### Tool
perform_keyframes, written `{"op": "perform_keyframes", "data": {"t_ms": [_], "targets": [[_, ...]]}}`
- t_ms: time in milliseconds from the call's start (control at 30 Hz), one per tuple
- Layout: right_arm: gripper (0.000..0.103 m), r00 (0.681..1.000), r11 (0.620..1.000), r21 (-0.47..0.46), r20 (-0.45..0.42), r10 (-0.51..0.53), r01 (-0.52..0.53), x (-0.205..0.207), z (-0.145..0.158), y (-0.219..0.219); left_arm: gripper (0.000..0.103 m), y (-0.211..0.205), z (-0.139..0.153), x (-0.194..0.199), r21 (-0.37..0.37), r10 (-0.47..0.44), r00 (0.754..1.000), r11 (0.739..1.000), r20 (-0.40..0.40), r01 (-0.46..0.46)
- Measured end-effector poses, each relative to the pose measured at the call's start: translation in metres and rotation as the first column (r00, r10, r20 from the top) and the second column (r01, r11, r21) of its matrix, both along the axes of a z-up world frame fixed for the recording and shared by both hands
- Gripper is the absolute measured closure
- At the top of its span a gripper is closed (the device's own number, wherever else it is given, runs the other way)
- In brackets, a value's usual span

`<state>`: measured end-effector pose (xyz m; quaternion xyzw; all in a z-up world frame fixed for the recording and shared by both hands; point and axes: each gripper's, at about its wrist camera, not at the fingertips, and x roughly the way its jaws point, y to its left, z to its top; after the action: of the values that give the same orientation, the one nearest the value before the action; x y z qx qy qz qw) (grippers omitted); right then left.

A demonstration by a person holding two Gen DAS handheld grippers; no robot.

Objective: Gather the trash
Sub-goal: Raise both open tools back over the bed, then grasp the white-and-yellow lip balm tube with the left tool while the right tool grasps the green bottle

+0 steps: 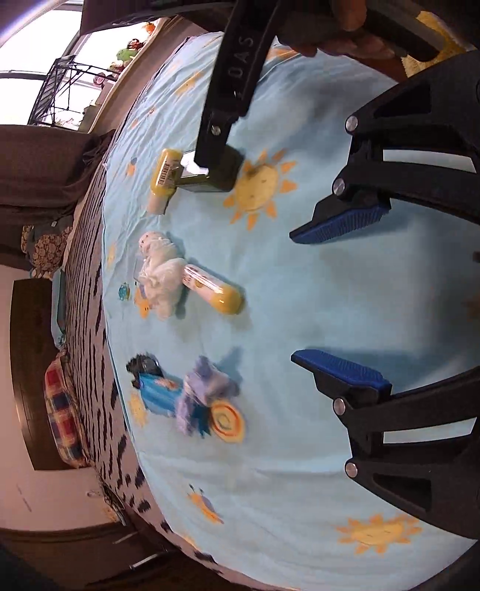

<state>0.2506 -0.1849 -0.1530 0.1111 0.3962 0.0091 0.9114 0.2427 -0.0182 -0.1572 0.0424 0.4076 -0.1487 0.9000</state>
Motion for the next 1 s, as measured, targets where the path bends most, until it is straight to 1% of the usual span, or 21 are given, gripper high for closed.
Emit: {"op": "perform_keyframes", "data": {"t_ms": [100, 167, 233, 333, 400, 467, 500, 533, 667, 700, 733, 833, 1000], "targets": [[0.025, 0.999, 0.999, -0.023, -0.022, -0.028, 0.027, 0.019, -0.01, 0.001, 0.05, -0.007, -0.003, 0.022, -0.004, -0.015, 1.0, 1.0, -0.007, 0.015], [0.025, 0.999, 0.999, -0.015, -0.034, -0.037, 0.037, 0.027, -0.016, -0.001, 0.05, -0.01, -0.005, 0.035, -0.011, -0.013, 1.0, 1.0, -0.014, 0.013], [0.025, 0.998, 0.999, -0.021, -0.037, -0.049, 0.049, 0.035, -0.019, -0.001, 0.053, -0.011, -0.006, 0.046, -0.02, -0.008, 1.0, 1.0, -0.022, 0.008], [0.027, 0.997, 0.998, -0.041, -0.046, -0.059, 0.057, 0.046, -0.022, 0.002, 0.059, -0.016, -0.007, 0.063, -0.028, -0.01, 0.999, 1.0, -0.034, 0.009], [0.034, 0.996, 0.996, -0.063, -0.056, -0.07, 0.066, 0.052, -0.023, 0.003, 0.07, -0.018, -0.008, 0.07, -0.029, -0.011, 0.999, 1.0, -0.042, 0.01], [0.036, 0.995, 0.995, -0.068, -0.063, -0.073, 0.069, 0.054, -0.025, 0.002, 0.077, -0.019, -0.009, 0.075, -0.035, -0.009, 0.999, 0.999, -0.049, 0.007], [0.036, 0.996, 0.995, -0.07, -0.061, -0.07, 0.066, 0.053, -0.025, 0.002, 0.077, -0.019, -0.01, 0.076, -0.035, -0.008, 0.999, 0.999, -0.049, 0.007], [0.036, 0.996, 0.995, -0.077, -0.061, -0.065, 0.06, 0.052, -0.024, 0.002, 0.077, -0.019, -0.009, 0.076, -0.031, -0.009, 0.999, 1.0, -0.047, 0.008], [0.038, 0.998, 0.996, -0.079, -0.061, -0.033, 0.029, 0.039, -0.023, -0.002, 0.083, -0.021, -0.009, 0.069, -0.014, -0.015, 0.999, 1.0, -0.03, 0.015], [0.043, 0.998, 0.996, -0.083, -0.06, -0.031, 0.026, 0.034, -0.023, -0.003, 0.084, -0.021, -0.009, 0.065, -0.012, -0.016, 0.999, 1.0, -0.028, 0.015], [0.045, 0.998, 0.996, -0.083, -0.059, -0.026, 0.021, 0.028, -0.023, -0.004, 0.084, -0.022, -0.009, 0.061, -0.009, -0.015, 1.0, 1.0, -0.026, 0.015], [0.048, 0.998, 0.996, -0.086, -0.06, -0.013, 0.008, 0.01, -0.021, -0.008, 0.084, -0.023, -0.008, 0.043, -0.008, -0.008, 1.0, 1.0, -0.021, 0.008], [0.052, 0.999, 0.996, -0.085, -0.049, 0.004, -0.008, -0.028, -0.015, -0.013, 0.084, -0.024, -0.003, -0.001, -0.033, -0.01, 1.0, 0.999, -0.026, 0.009]]}}
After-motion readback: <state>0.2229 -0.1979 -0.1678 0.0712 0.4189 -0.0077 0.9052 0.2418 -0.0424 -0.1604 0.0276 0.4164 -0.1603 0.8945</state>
